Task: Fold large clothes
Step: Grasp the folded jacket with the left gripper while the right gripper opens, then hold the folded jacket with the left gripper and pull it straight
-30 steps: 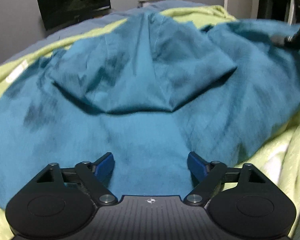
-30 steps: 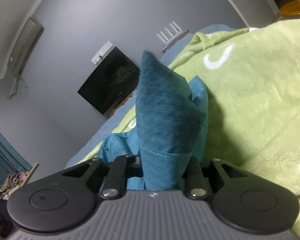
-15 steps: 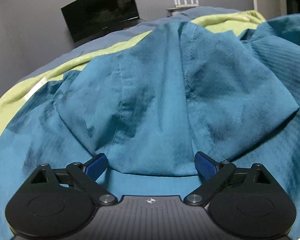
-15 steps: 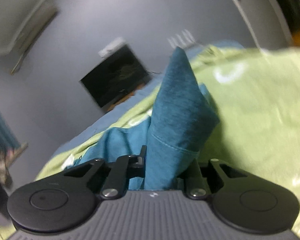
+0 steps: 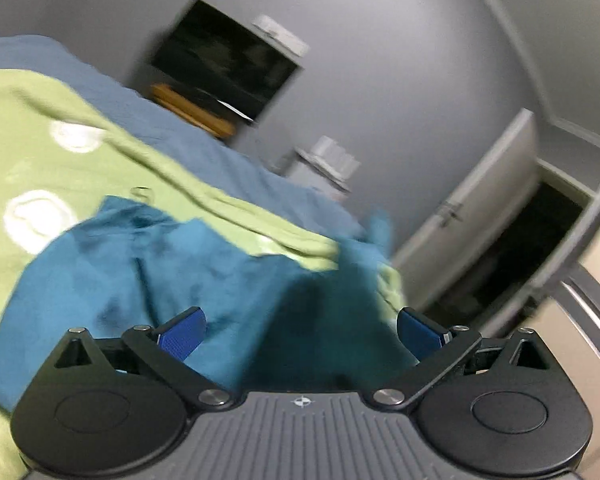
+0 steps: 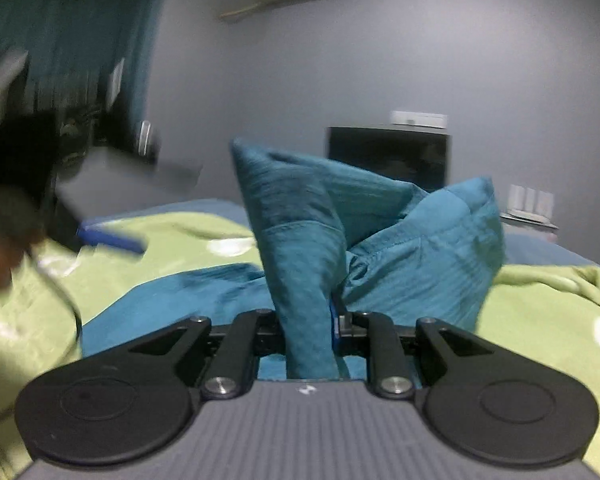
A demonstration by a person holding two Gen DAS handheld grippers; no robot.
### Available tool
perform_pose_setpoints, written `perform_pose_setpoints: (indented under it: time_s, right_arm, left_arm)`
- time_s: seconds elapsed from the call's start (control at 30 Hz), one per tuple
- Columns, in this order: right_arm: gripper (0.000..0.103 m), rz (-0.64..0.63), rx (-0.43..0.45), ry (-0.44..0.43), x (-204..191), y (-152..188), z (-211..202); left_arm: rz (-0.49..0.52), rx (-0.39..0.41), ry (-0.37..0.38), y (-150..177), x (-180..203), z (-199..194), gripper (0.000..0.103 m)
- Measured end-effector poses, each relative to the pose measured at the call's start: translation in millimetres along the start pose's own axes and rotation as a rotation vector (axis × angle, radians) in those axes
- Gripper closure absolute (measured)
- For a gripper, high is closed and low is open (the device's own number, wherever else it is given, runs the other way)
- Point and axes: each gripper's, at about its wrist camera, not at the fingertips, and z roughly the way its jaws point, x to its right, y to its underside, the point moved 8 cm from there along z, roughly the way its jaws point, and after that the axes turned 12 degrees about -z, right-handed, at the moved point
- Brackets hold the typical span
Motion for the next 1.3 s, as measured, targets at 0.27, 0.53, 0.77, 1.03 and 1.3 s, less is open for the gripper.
perform_pose_setpoints:
  time_s: [0.27,0.53,0.77,1.03,1.3]
  right_arm:
    - [0.086,-0.089,0.0,-0.132,-59,-8,26]
    - [0.068,-0.157,-0.024,-0.221,-83,-10,16]
    - [0.056,0.06,-0.01,-0.233,-35,-12,-1]
    - [0.058,0.132,-0.252,-0.092,2,27,96]
    - [0.058,0.017,-0.257,-0.105,-7,7,139]
  left_arm:
    - [0.043,-0.133,-0.114,16,-20,31,0.031]
    - [-0.094,-0.068,-0.122,14,-67,22,0.089]
    - [-0.251,0.029,-0.206,2,-136,-4,0.09]
    - [-0.389,0.038,-0.282,19,-187,-9,0.089]
    - [-0.18,0.208,-0.426,1,-161,-55,0.035]
